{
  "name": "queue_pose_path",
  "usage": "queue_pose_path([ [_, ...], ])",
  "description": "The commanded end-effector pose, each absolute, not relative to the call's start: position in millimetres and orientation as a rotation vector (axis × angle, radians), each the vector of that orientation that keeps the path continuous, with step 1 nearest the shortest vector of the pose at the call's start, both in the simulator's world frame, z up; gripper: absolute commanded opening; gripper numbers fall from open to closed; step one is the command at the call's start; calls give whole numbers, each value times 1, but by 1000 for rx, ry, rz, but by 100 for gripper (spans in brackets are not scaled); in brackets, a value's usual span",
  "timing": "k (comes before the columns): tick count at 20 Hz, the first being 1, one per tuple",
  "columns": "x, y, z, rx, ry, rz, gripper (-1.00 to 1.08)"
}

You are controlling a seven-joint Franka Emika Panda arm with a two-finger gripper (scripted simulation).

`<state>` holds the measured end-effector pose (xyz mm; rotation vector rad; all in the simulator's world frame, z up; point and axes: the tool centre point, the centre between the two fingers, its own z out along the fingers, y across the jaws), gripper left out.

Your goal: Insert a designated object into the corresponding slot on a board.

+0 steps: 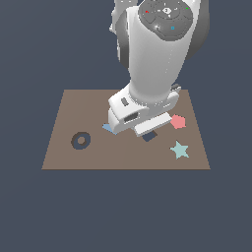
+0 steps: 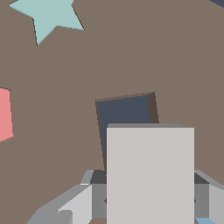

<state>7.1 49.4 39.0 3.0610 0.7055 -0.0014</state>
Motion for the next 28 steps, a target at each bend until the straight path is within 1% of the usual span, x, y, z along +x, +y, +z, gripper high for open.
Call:
queue_pose_path([
  [1, 14, 54, 40, 3041, 786, -1, -100],
  [8, 23, 62, 41, 3008, 905, -2, -100],
  [19, 23, 62, 30, 3005, 916, -1, -100],
  [20, 23, 62, 30, 3005, 916, -1, 100],
  [28, 23, 62, 30, 3005, 916, -1, 100],
])
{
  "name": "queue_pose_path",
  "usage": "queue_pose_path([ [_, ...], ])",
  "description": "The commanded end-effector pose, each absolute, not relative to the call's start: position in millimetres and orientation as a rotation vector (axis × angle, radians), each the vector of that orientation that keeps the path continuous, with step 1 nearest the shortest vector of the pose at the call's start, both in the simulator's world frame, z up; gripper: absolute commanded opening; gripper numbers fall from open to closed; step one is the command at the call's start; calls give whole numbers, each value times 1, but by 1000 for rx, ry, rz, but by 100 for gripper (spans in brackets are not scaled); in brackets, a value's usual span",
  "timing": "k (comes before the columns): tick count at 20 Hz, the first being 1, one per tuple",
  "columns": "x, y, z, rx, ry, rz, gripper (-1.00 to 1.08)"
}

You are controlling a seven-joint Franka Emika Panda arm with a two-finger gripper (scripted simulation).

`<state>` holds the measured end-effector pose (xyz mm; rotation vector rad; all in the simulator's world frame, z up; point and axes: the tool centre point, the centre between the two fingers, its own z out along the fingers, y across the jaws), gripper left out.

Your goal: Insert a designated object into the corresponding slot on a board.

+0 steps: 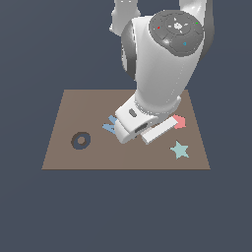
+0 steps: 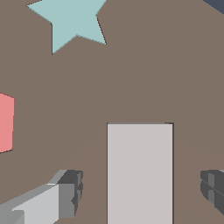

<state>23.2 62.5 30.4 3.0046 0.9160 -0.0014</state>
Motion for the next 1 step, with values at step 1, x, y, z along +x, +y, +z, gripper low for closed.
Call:
queue_pose_path([
  [1, 23, 62, 30, 3005, 916, -1, 100],
])
